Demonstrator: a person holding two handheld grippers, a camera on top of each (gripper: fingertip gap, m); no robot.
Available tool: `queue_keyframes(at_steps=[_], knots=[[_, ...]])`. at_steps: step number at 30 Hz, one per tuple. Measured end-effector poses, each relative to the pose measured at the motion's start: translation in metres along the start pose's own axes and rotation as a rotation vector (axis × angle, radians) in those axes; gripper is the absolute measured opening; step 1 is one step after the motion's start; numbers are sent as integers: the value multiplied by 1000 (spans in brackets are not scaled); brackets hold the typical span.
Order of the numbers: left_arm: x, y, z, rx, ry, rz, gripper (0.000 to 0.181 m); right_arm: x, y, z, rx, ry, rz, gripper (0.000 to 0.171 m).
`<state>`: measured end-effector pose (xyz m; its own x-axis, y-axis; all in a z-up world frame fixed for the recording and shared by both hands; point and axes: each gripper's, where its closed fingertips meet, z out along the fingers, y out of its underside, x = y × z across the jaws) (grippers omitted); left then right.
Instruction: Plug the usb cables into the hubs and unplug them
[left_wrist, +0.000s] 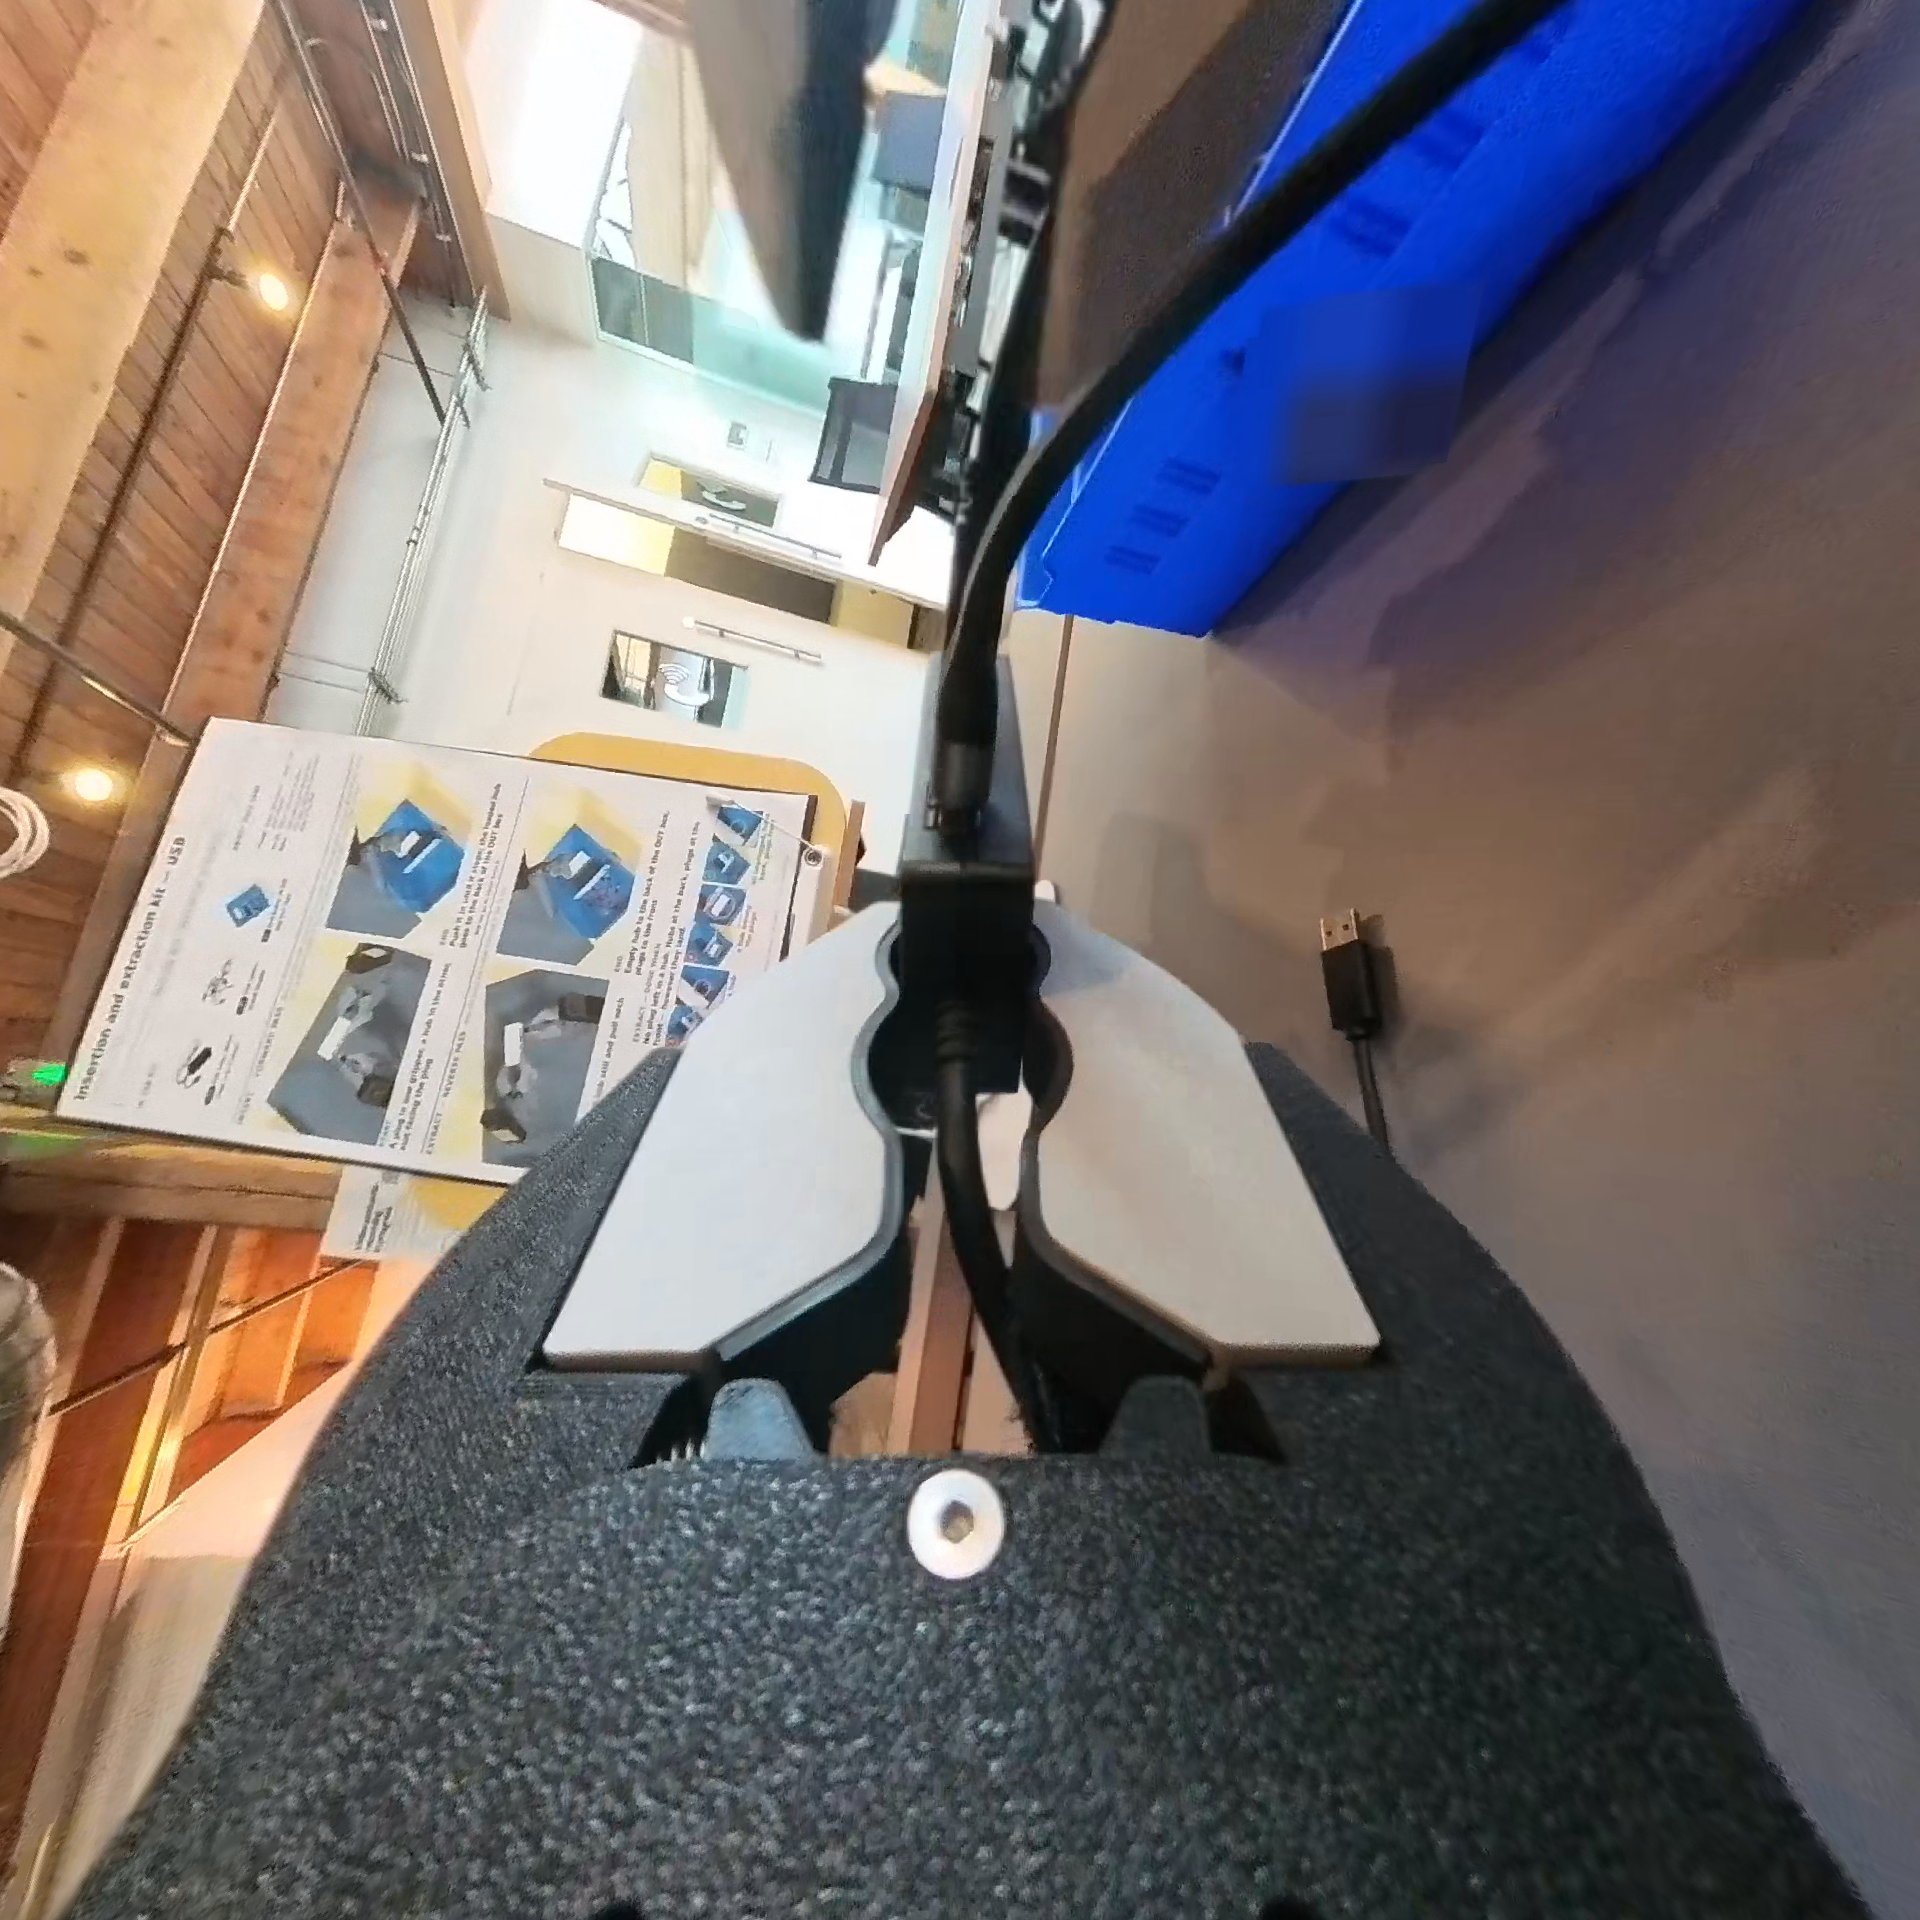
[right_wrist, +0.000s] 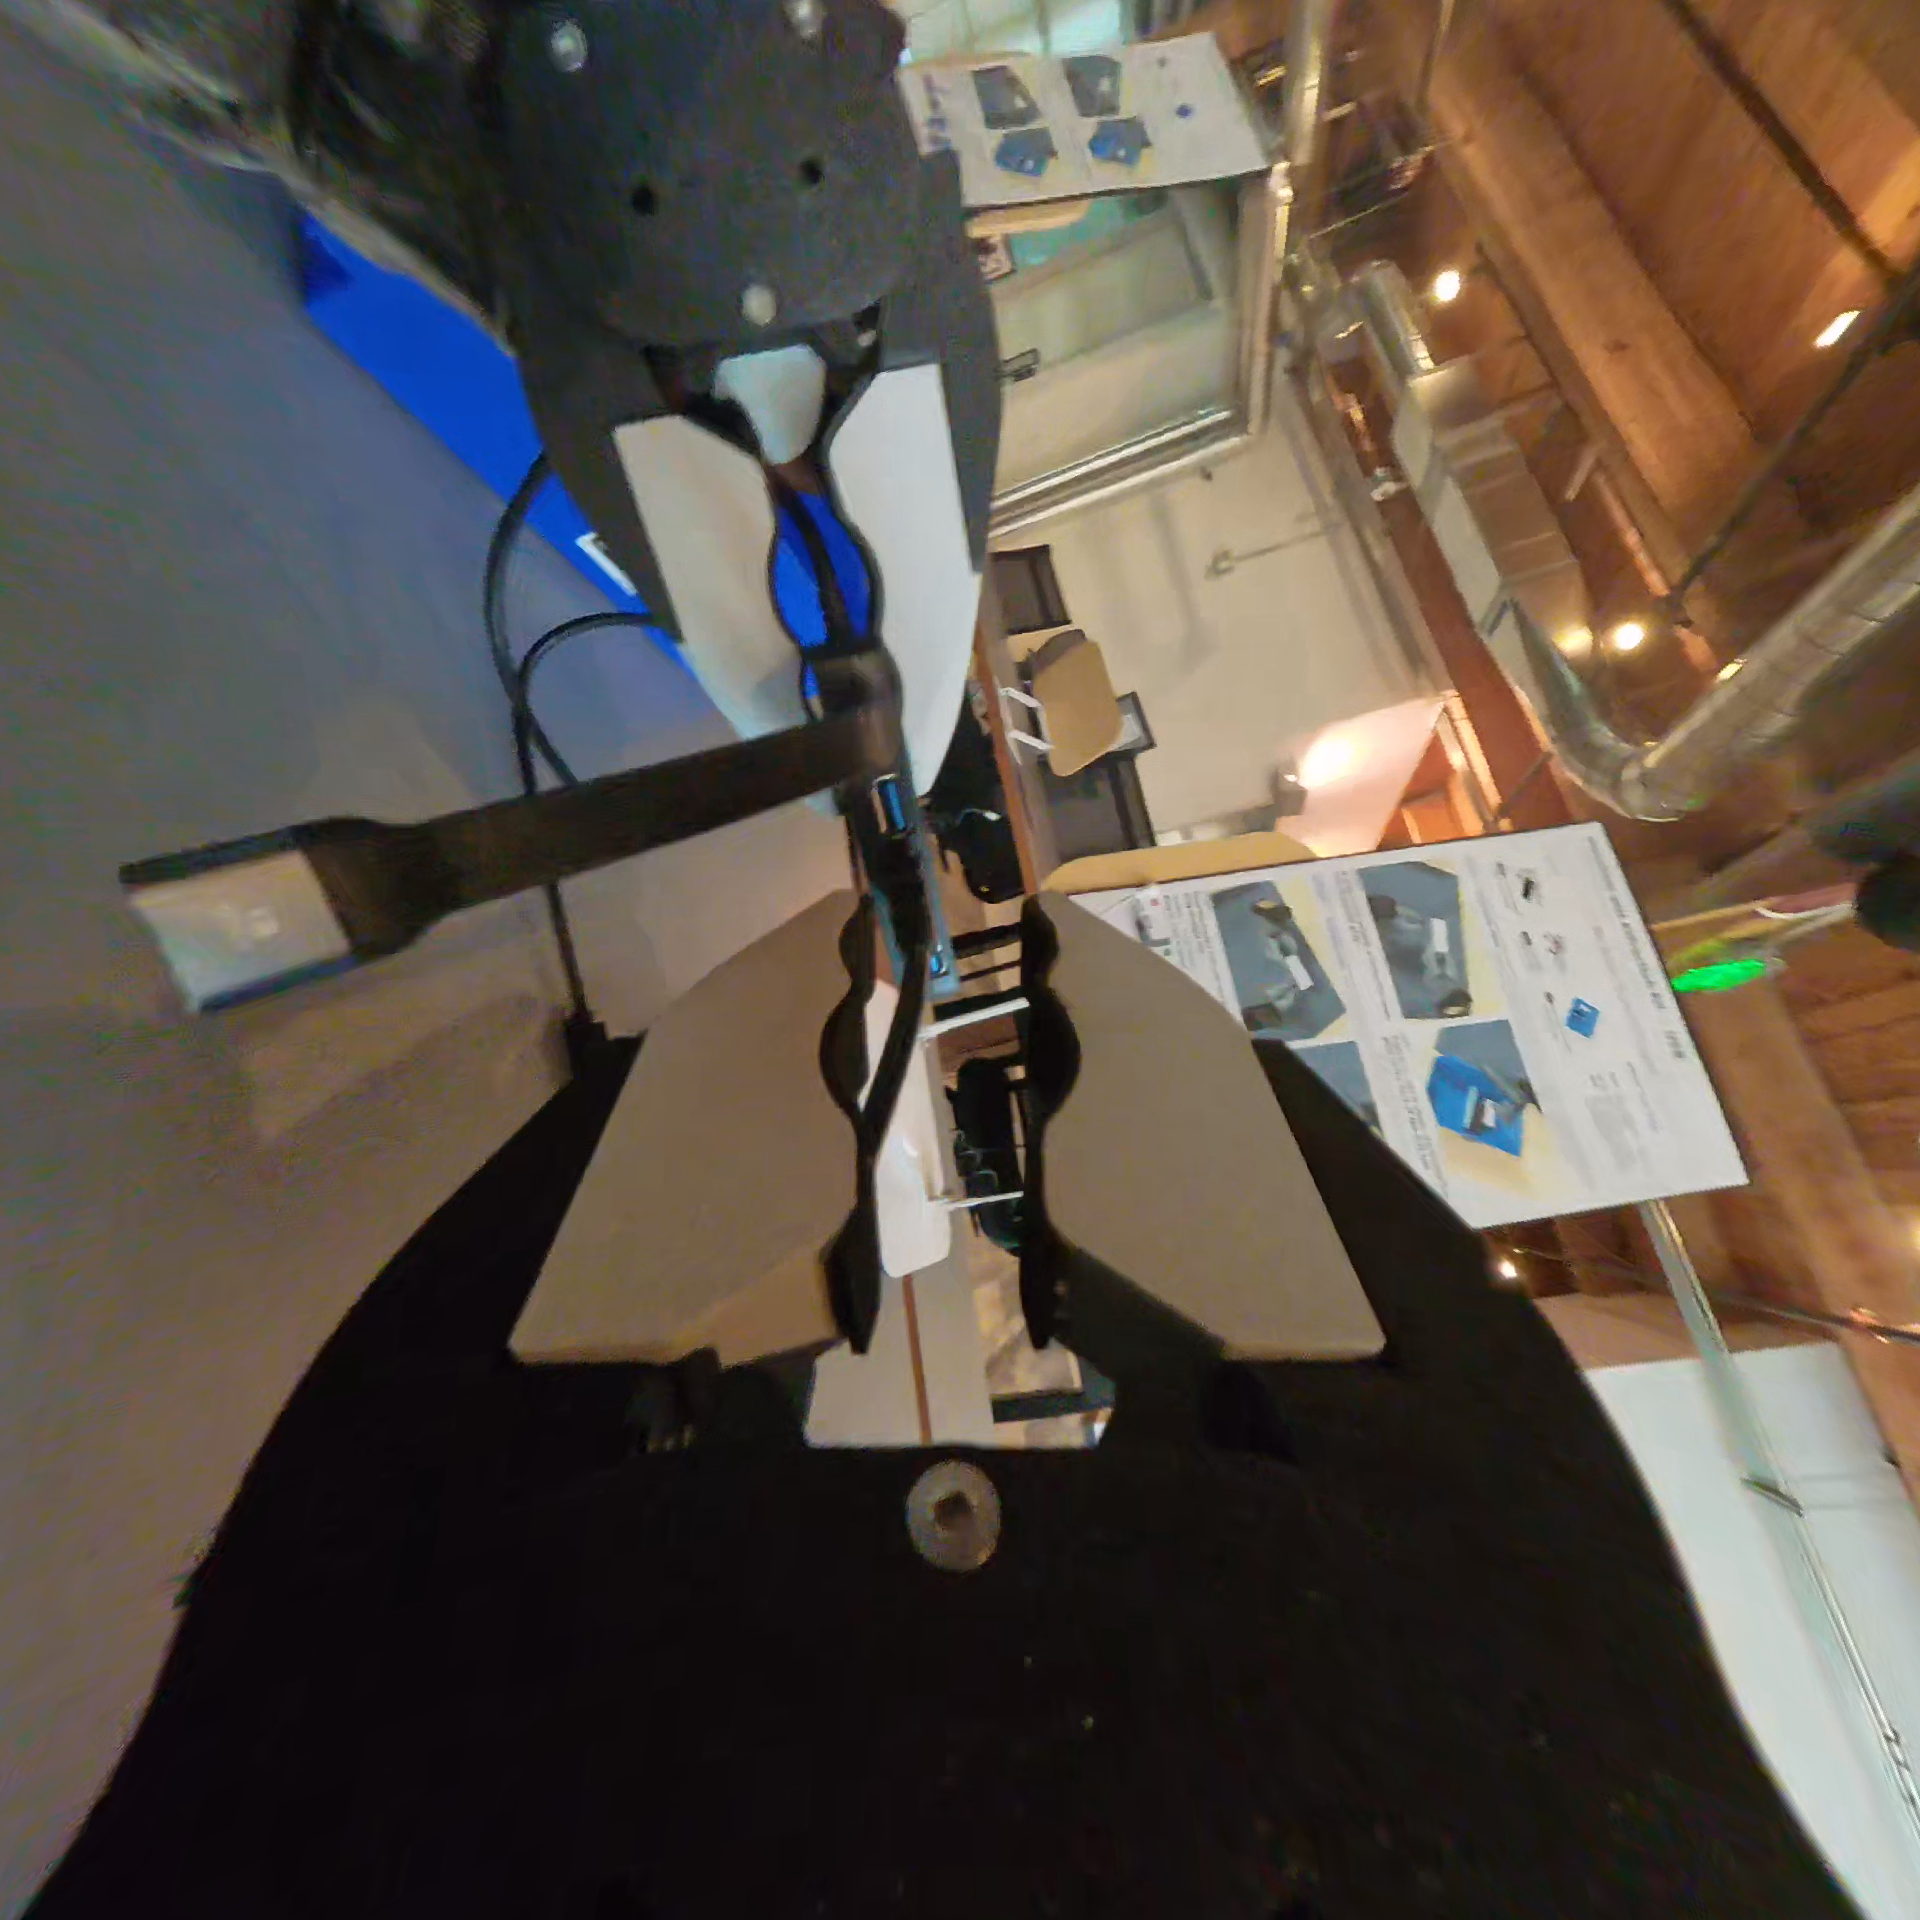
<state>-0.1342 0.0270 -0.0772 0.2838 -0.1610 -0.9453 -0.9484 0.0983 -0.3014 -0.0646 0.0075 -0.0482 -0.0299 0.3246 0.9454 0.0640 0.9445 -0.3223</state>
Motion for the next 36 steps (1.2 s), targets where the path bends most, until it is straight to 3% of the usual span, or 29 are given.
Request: queue_keyframes(at_steps=[4, 10, 23, 28, 33, 36], knots=[[2, -2, -2, 13, 16, 13, 18, -6, 2, 1, -9, -27, -28, 19], [4, -12, 1, -12, 7, 79, 18, -14, 21, 10, -182, -9, -249, 12], [17, -37, -7, 36, 91, 152, 16, -22, 21, 4, -166, -100, -165, 8], [25, -73, -13, 192, 132, 124, 15, -26, 26, -4, -152, -153, -148, 8], [16, -77, -19, 239, 114, 90, 17, -17, 15, -7, -54, -116, -92, 7], [8, -75, -22, 249, 77, 78, 19, -12, 13, -8, -84, -87, -124, 6]])
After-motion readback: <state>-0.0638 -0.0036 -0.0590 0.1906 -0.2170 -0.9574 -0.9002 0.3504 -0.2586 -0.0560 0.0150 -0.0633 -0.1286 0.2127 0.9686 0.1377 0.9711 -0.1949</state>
